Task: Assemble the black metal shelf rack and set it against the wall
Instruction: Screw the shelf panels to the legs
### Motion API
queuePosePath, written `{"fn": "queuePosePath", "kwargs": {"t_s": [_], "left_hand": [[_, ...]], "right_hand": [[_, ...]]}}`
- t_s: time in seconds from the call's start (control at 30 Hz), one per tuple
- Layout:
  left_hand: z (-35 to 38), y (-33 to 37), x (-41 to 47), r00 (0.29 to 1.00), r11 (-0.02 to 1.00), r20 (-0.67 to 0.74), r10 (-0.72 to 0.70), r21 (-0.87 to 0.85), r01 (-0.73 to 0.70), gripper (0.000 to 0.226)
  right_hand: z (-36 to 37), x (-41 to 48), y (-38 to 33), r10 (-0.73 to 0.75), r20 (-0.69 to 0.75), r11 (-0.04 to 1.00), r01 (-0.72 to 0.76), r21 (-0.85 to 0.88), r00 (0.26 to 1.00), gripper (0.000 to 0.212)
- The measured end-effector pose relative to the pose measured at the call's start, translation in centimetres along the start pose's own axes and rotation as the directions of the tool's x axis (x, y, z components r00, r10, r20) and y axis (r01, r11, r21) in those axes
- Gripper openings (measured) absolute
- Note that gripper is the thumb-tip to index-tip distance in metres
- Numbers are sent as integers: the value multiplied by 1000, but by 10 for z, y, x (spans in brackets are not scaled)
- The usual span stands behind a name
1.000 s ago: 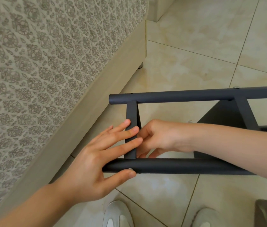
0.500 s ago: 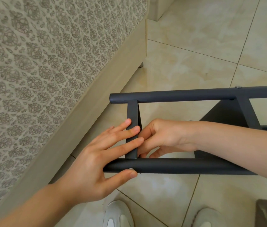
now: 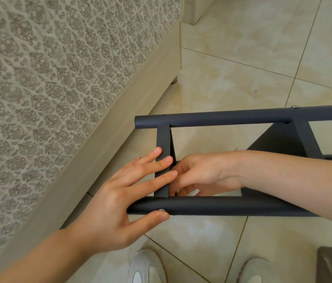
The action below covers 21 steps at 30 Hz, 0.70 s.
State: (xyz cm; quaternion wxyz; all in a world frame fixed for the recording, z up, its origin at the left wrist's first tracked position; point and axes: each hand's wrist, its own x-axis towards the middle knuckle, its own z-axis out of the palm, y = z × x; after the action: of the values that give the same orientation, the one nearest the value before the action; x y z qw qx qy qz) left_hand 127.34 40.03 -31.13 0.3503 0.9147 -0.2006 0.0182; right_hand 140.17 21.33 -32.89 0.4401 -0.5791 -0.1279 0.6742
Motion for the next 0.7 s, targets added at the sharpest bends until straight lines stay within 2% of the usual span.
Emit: {"fn": "queuePosePath", "kwargs": {"t_s": [0.13,0.37,0.43,0.57,0.7], "left_hand": [[0,0,0,1000,1000,5,-8,1,8,55],[1,0,-1,1000,1000,1,-9,-18,9,55],[1,0,-1,1000,1000,0,-6,-17,6,55],[1,-1,0,1000,1000,-3,-6,-17,6,55],[2,-1,0,1000,1000,-9,-2,-20,2,55]], "right_hand": [[1,1,-1,23,-9,1000,-23,9,1000,34],[0,2,1,35,40,997,-38,60,999,16],[-1,0,2,30,57,995,-35,93,998,17],[1,5,2,35,59,998,-38,40,998,29],[1,5,2,1,42,996,-4,85,999,18]]}}
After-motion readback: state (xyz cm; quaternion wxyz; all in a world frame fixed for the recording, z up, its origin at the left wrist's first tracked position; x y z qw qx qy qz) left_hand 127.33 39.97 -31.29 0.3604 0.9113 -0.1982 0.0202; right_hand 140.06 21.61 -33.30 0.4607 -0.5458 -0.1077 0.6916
